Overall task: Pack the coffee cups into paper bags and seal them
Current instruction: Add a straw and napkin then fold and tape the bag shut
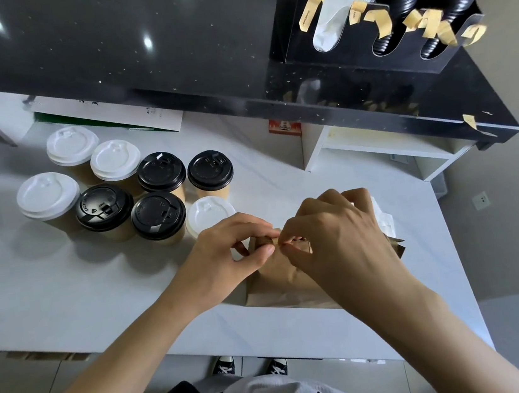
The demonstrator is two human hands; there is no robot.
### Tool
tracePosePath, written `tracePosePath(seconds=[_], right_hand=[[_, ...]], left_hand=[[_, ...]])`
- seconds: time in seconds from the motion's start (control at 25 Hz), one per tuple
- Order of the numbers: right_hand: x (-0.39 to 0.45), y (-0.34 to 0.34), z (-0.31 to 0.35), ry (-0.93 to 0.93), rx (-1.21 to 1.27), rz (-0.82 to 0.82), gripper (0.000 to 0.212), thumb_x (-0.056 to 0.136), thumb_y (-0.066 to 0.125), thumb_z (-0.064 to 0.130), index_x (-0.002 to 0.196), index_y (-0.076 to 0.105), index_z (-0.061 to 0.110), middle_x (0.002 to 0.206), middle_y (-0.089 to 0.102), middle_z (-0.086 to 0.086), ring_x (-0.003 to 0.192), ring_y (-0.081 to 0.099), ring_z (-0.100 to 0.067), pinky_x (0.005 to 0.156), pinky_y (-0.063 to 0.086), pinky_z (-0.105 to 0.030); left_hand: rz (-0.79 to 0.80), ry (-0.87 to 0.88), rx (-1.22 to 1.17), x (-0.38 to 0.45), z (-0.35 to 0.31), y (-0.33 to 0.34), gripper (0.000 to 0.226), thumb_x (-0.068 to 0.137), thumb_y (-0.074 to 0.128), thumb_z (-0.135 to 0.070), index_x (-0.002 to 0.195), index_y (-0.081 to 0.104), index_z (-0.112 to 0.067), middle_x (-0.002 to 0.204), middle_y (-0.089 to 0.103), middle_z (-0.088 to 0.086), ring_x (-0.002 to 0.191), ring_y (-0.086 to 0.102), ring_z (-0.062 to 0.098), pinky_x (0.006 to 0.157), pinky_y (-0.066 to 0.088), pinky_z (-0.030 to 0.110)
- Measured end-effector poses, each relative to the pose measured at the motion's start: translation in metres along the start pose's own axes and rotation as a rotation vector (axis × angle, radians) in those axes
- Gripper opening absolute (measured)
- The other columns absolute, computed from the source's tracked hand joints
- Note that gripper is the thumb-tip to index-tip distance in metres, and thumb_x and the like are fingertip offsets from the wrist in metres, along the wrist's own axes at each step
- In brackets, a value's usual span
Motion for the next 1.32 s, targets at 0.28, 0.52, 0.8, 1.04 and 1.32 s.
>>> tracePosePath(seconds=[0.28, 0.52, 0.8, 1.04, 1.32], right_hand=[[-0.015, 0.008, 0.008, -0.089, -0.145, 0.020, 0.019, 0.074, 0.081, 0.016, 0.080, 0.067, 0.028, 0.068, 0.055, 0.007, 0.074, 0.054, -0.025, 0.079, 0.038, -0.043], [-0.021, 0.011, 0.013, -0.184, -0.194, 0.025, 0.026, 0.070, 0.078, 0.012, 0.087, 0.066, 0.026, 0.074, 0.061, 0.008, 0.079, 0.057, -0.026, 0.078, 0.034, -0.043], [-0.028, 0.020, 0.010, -0.131, -0.214, 0.029, 0.019, 0.073, 0.080, 0.017, 0.086, 0.069, 0.026, 0.083, 0.065, 0.004, 0.086, 0.059, -0.028, 0.083, 0.035, -0.045], [-0.031, 0.008, 0.005, -0.054, -0.038, -0.020, 0.024, 0.095, 0.055, 0.041, 0.089, 0.073, 0.026, 0.085, 0.067, 0.007, 0.085, 0.059, -0.024, 0.084, 0.040, -0.046], [-0.031, -0.027, -0.025, 0.098, 0.307, -0.080, 0.038, 0.100, 0.043, 0.059, 0.095, 0.073, 0.037, 0.096, 0.067, 0.019, 0.095, 0.059, -0.009, 0.096, 0.035, -0.039]], left_hand=[[0.035, -0.078, 0.023, -0.001, 0.002, -0.001, 0.026, 0.091, 0.075, -0.020, 0.111, 0.076, -0.035, 0.110, 0.073, -0.022, 0.115, 0.060, 0.012, 0.094, 0.051, 0.033], [0.044, -0.038, 0.045, 0.000, -0.002, -0.003, 0.028, 0.089, 0.077, -0.015, 0.112, 0.077, -0.032, 0.110, 0.072, -0.023, 0.112, 0.062, 0.012, 0.092, 0.051, 0.030], [0.120, -0.007, 0.156, 0.005, -0.004, -0.003, 0.028, 0.091, 0.073, -0.019, 0.115, 0.073, -0.033, 0.110, 0.070, -0.017, 0.112, 0.062, 0.012, 0.088, 0.052, 0.031], [0.029, 0.126, 0.311, 0.009, -0.015, 0.002, 0.026, 0.095, 0.061, -0.047, 0.111, 0.077, -0.032, 0.100, 0.071, -0.016, 0.095, 0.064, 0.009, 0.084, 0.051, 0.034], [-0.030, 0.265, 0.527, 0.003, -0.019, 0.007, 0.030, 0.095, 0.059, -0.043, 0.110, 0.078, -0.024, 0.104, 0.072, -0.016, 0.089, 0.063, 0.012, 0.082, 0.053, 0.032]])
Point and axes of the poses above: each hand's wrist, its own x-axis towards the middle knuckle, its own y-axis out of the palm, z = x × y, the point moved 6 cm from there along x, towards the middle knuckle
